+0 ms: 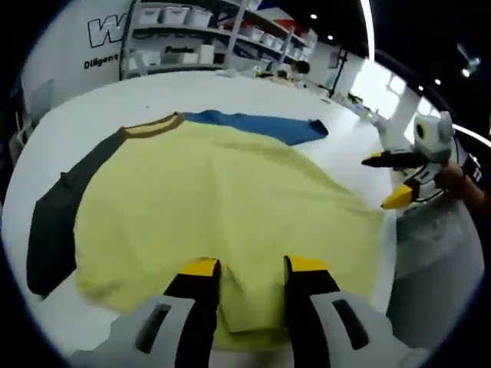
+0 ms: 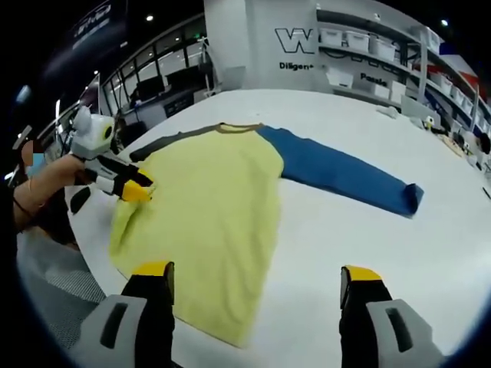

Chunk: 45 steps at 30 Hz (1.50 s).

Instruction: Fold the garment on the visible template until the final outline fits inside the template.

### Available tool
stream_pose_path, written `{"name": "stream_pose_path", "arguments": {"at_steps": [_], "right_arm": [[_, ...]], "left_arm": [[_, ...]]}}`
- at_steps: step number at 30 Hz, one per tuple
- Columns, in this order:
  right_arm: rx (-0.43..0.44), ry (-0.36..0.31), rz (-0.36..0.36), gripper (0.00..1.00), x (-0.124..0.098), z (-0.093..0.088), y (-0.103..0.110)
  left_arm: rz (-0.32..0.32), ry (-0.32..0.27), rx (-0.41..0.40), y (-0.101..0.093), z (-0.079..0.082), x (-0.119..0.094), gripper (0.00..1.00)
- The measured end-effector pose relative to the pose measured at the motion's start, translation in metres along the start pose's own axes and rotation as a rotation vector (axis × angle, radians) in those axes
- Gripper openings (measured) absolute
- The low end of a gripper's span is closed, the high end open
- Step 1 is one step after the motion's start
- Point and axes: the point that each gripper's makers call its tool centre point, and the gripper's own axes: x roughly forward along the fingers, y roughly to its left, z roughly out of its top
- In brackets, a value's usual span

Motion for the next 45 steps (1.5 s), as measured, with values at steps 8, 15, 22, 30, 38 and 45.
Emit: {"name": "stream_pose_path", "arguments": {"at_steps": [8, 15, 22, 30, 38, 45], "right_arm": [[-0.009, 0.004, -0.003, 0.87, 0.0, -0.001, 0.0], [-0.015, 0.013, -0.002, 0.87, 0.0, -0.002, 0.001], [-0.018, 0.018, -0.003, 0.86, 0.0, -0.003, 0.001], [-0.021, 0.021, -0.004, 0.85, -0.001, -0.003, 0.0], [-0.012, 0.006, 0.001, 0.86, -0.001, -0.001, 0.001], [-0.012, -0.006, 0.013, 0.9, -0.001, 0.001, 0.004]], "left_arm": [[-0.037, -0.021, 0.109, -0.014, 0.002, -0.011, 0.54], [-0.074, -0.071, 0.074, -0.017, 0.011, -0.026, 0.58], [-0.019, -0.065, 0.024, -0.002, 0.008, -0.037, 0.49], [0.067, -0.057, -0.04, 0.019, -0.004, -0.044, 0.36], [0.089, -0.012, -0.031, 0.022, -0.022, -0.036, 0.28], [0.08, 0.011, -0.023, 0.018, -0.033, -0.03, 0.23]]}}
